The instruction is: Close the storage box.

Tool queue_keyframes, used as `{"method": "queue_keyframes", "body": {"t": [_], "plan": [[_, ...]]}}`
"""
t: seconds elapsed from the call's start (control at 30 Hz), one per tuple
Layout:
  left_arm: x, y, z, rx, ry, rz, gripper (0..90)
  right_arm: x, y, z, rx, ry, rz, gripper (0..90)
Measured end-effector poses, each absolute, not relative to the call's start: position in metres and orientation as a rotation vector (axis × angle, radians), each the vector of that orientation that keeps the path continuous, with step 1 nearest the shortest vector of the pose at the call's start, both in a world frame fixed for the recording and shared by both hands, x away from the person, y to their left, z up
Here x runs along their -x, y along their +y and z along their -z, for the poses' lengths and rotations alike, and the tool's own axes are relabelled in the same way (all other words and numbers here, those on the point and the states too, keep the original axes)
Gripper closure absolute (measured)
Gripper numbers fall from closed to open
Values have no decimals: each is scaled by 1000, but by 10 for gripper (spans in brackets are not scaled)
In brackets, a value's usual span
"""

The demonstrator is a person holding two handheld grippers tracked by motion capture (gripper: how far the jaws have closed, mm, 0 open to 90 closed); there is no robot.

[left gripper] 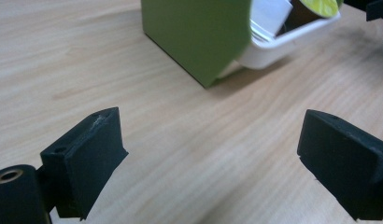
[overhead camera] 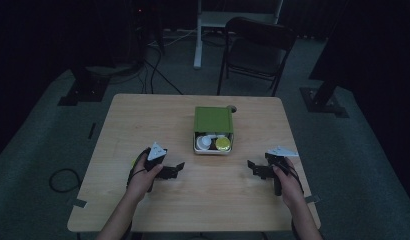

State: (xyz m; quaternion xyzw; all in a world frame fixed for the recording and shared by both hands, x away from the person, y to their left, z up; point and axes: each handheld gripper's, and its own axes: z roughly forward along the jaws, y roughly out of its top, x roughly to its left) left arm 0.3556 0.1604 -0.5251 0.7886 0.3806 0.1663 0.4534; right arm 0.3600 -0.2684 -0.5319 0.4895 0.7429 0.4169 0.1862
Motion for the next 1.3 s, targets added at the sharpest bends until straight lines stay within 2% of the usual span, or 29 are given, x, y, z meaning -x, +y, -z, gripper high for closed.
{"method": "queue_keyframes", "body": {"t": [0.57, 0.87, 1.3], "plan": [[-330, 153, 537, -2038, 912, -327, 76, -327, -282, 544, -1413, 2129, -1027, 105], [-324, 152, 545, -2140, 936, -302, 76, -320, -288, 550, -1439, 2123, -940, 105], [-320, 148, 546, -2234, 891, -375, 75, -318, -288, 551, -1423, 2118, -910, 104]]}}
